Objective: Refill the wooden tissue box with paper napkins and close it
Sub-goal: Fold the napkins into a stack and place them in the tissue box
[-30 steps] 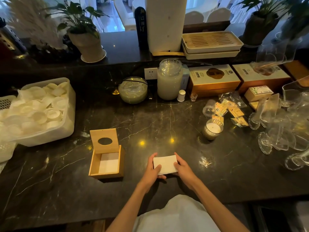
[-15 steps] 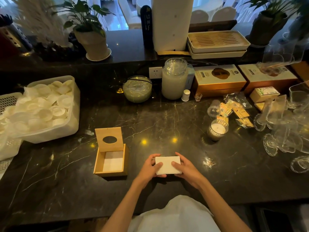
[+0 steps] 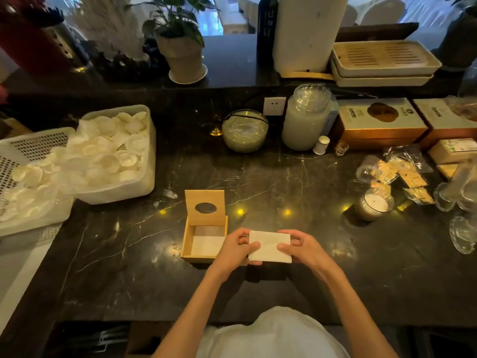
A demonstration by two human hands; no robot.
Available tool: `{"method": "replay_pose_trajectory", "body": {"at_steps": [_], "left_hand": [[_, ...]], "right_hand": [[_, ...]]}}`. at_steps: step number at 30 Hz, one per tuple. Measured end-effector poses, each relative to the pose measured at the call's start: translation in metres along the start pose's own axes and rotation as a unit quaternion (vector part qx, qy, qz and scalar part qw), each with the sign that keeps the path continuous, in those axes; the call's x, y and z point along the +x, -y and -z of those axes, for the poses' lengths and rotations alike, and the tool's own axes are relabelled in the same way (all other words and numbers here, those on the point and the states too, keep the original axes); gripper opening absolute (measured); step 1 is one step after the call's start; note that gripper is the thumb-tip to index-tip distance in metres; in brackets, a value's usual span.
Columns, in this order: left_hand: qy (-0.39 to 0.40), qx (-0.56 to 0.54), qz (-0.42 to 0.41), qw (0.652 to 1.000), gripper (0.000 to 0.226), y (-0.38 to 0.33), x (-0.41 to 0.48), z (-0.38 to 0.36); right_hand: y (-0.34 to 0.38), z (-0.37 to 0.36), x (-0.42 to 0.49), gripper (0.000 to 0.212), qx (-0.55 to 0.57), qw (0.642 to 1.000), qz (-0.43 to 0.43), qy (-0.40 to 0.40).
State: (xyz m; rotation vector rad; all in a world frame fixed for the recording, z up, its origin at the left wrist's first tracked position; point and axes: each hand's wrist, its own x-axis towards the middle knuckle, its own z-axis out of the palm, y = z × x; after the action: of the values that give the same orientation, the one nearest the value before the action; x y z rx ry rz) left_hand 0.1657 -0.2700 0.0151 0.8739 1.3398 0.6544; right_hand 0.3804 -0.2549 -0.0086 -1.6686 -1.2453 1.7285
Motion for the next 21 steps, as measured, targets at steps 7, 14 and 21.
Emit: {"method": "replay_pose_trajectory", "body": {"at_steps": [7,14,21], "left_hand": [[0.049,0.103,-0.062,0.992,0.019,-0.018,-0.008,0.066],[-0.229,0.168,-0.081,0.955,0.027,-0.003,0.015,0.153],[0.011,0.03,0.043,0.999,0.051,0.033,0.025,0.178]], "right_hand": [[0.064,-0.05,0.006,0.028,-0.225,0.966,0.069,0.11],[0.075,-0.092,0.025,0.029,0.004,0.999,-0.023,0.045],[0.042,-0.123,0.023,0.043,0.21,0.974,-0.075,0.026]]}}
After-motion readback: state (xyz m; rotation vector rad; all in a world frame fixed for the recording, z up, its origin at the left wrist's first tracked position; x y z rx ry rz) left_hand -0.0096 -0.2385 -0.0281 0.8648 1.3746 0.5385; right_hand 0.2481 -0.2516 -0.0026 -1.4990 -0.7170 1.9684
